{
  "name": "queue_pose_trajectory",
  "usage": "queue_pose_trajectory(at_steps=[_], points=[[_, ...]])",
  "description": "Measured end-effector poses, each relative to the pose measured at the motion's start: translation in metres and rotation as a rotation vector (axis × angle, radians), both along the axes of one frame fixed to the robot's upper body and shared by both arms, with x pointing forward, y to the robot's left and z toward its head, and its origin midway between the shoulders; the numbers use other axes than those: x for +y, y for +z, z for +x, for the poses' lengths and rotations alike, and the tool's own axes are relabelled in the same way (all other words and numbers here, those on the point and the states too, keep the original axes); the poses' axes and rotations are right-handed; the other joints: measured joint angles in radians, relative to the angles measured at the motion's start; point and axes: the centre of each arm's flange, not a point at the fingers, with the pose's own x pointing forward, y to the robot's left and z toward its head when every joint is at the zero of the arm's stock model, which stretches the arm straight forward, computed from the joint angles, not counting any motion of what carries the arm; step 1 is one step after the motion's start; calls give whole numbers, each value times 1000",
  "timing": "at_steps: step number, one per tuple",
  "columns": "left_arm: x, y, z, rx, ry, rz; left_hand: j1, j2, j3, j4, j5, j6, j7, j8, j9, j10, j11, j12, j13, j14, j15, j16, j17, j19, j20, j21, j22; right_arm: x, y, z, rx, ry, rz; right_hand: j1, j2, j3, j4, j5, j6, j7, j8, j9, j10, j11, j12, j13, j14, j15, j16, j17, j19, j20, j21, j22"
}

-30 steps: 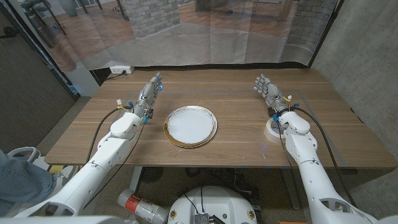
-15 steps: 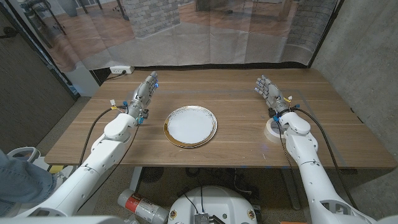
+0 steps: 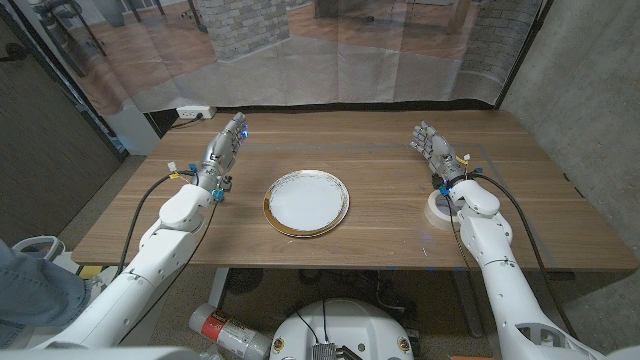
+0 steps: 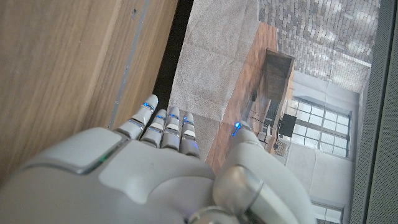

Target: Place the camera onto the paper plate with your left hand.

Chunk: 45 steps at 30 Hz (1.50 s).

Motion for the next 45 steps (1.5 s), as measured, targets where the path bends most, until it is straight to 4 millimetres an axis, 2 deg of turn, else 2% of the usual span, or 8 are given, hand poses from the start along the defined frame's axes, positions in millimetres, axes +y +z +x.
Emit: queue_pose_trajectory(at_steps=[3,23,28,33,45], points=[[2,0,-1,-8,2,-2,5,5,0,0,0,8,-2,8,0,0,0,0,0,5,2,0,0,0,0,8,0,1,0,0,0,1,1,0,0,0,0,0,0,0,0,0,0,0,0,0,0,0,0,0,0,0,0,0],[18,-9,-10,-20,36,-15,9,1,-3,-3,-4,19,-2,8,0,9,-2,0,0,12,-6,0,3,10,0,8,0,7,-1,6,8,5,9,0,0,-3,-3,0,0,0,0,0,0,0,0,0,0,0,0,0,0,0,-7,0],[20,-11,-13,-26,47,-17,13,5,-3,-3,-4,31,-3,8,0,22,-4,0,0,22,-6,0,3,24,-22,8,0,7,-1,9,11,6,9,0,0,-3,-3,0,0,0,0,0,0,0,0,0,0,0,0,0,0,0,-7,0],[23,-13,-15,-29,59,-19,16,8,-7,-7,-4,31,-3,8,0,27,2,0,0,22,-6,0,3,24,-22,8,0,8,-1,11,14,9,7,0,0,-3,-3,0,0,0,0,0,0,0,0,0,0,0,0,0,0,0,-7,0],[29,-20,-21,-35,84,-22,17,9,-7,-7,-4,37,-9,8,0,32,-4,0,0,33,-5,0,3,24,-22,8,0,11,3,15,10,13,8,0,0,1,-7,0,0,0,0,0,0,0,0,0,0,0,0,0,5,-5,-15,0]])
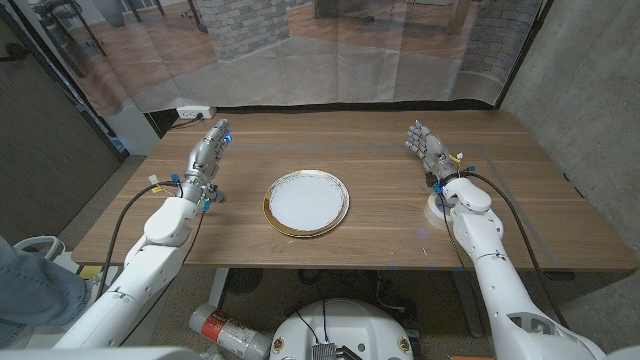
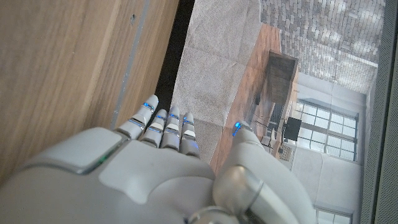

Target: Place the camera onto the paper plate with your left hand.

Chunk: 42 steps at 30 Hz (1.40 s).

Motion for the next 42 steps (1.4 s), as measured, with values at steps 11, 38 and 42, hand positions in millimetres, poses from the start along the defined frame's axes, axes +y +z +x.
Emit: queue_pose_trajectory(at_steps=[11,38,42], points=[[6,-6,-4,-3,20,-4,0,0,0,0,0,11,0,0,0,6,-5,0,0,4,-4,0,0,4,-4,0,0,-1,2,1,-4,-2,1,0,0,0,0,0,0,0,0,0,0,0,0,0,0,0,0,0,4,4,0,0],[17,-14,-27,-29,94,22,9,1,-4,-4,0,16,-6,0,0,16,-5,0,0,13,-13,0,0,8,0,0,0,0,-1,4,-3,5,10,0,0,-3,-3,0,0,0,0,0,4,4,0,0,0,0,0,0,3,4,-8,0],[19,-16,-32,-34,113,27,9,1,-4,-4,0,21,-11,0,0,16,-5,0,0,13,-13,0,0,8,0,0,0,0,-1,5,-2,7,11,0,0,-3,-3,0,0,0,0,0,4,4,0,0,0,0,0,0,3,4,-8,0]])
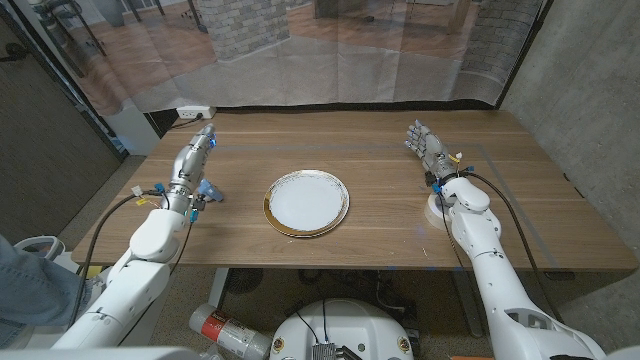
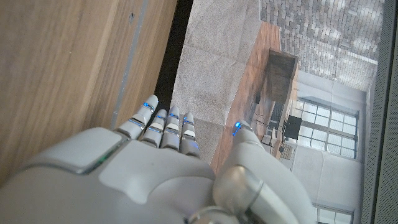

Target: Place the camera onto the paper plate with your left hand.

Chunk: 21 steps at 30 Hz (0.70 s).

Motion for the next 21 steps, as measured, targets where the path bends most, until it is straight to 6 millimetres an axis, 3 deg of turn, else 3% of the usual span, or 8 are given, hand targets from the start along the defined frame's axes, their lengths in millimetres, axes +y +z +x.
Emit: queue_pose_trajectory(at_steps=[21], points=[[10,-5,-21,-38,97,29,4,4,-4,-4,0,20,-5,0,0,22,-11,0,0,22,-12,0,0,0,0,0,0,5,2,4,0,11,1,-4,4,0,0,0,0,0,0,0,0,0,0,0,0,0,0,0,4,4,-8,0]])
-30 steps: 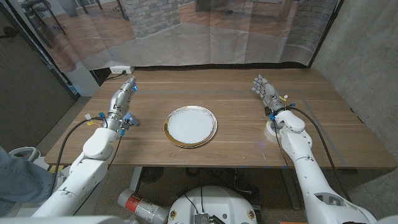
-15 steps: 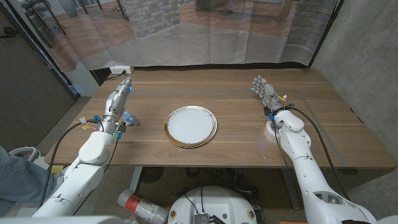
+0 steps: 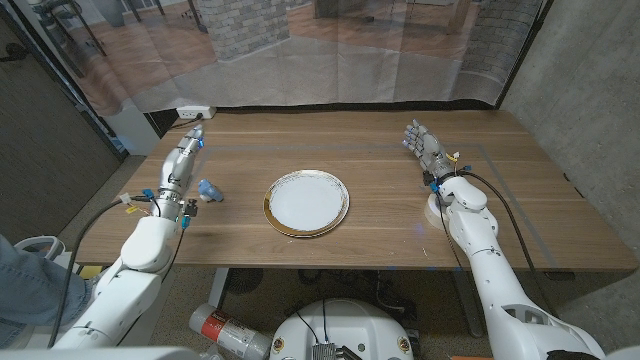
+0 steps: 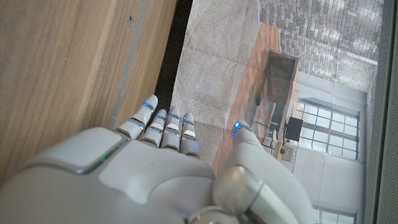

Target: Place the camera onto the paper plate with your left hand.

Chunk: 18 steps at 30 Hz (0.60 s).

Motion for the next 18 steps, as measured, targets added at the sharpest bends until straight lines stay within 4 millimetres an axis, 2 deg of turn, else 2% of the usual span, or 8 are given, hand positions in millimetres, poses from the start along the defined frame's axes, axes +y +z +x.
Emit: queue_pose_trajectory(at_steps=[18], points=[[3,1,-15,-17,138,87,13,3,-3,-3,0,11,-11,0,0,8,-8,0,0,6,-6,0,-2,0,0,-5,0,-1,0,0,4,0,-1,0,0,0,0,0,0,0,0,0,0,0,0,0,4,-4,0,0,6,-6,-7,0]])
